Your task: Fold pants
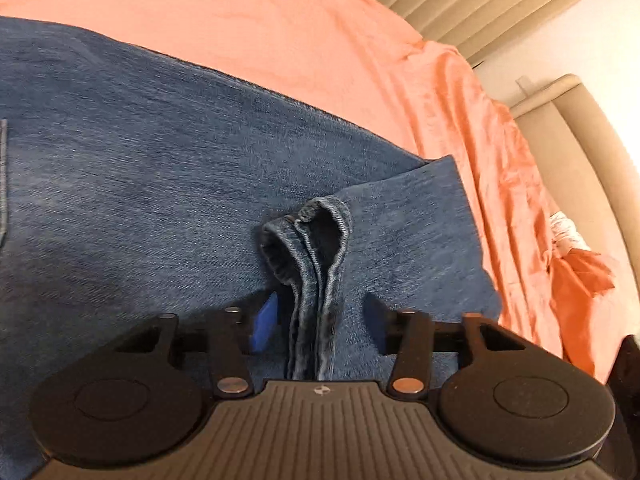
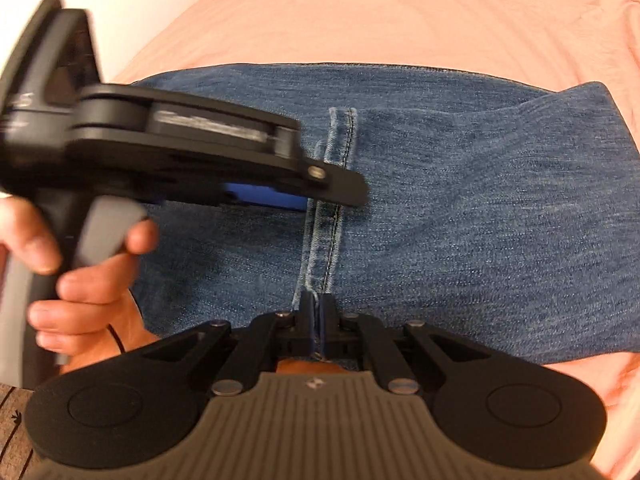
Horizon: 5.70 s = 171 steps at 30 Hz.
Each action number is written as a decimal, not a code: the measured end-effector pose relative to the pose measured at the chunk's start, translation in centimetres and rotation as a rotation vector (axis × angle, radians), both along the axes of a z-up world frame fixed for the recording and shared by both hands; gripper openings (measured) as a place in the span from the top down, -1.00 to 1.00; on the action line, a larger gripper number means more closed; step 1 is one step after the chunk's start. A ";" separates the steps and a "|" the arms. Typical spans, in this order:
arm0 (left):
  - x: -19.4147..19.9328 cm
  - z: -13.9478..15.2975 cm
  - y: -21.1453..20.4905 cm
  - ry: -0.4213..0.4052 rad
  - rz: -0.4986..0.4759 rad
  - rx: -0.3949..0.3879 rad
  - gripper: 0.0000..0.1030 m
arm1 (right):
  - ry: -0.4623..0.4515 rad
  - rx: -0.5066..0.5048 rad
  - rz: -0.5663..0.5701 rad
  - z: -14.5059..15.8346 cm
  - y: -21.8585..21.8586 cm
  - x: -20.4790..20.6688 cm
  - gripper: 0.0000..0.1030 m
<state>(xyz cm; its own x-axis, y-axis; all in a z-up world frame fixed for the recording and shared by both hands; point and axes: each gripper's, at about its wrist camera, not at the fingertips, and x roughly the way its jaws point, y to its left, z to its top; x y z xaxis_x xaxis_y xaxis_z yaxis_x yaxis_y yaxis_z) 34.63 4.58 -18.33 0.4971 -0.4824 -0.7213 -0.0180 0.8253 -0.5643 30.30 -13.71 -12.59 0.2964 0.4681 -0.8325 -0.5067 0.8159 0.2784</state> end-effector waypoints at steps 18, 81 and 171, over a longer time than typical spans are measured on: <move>-1.8 12.3 -5.1 -0.428 -0.238 0.364 0.83 | -0.258 -0.022 -0.285 5.6 -10.9 0.1 0.40; 12.6 0.9 4.5 0.015 0.140 0.025 -0.08 | -0.409 -0.290 -0.156 -1.0 -8.6 6.1 0.92; -9.5 -2.6 31.9 -0.139 0.764 -0.069 0.26 | -0.354 -0.337 0.532 -3.2 13.4 11.0 -0.06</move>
<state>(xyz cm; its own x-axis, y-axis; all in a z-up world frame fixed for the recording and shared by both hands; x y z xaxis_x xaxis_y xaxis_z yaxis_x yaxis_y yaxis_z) 25.10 36.52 -20.98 0.7933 -0.0113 -0.6088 -0.4929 0.5751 -0.6529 41.28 -0.28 -15.82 0.3784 0.3589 -0.8532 -0.8726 0.4460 -0.1994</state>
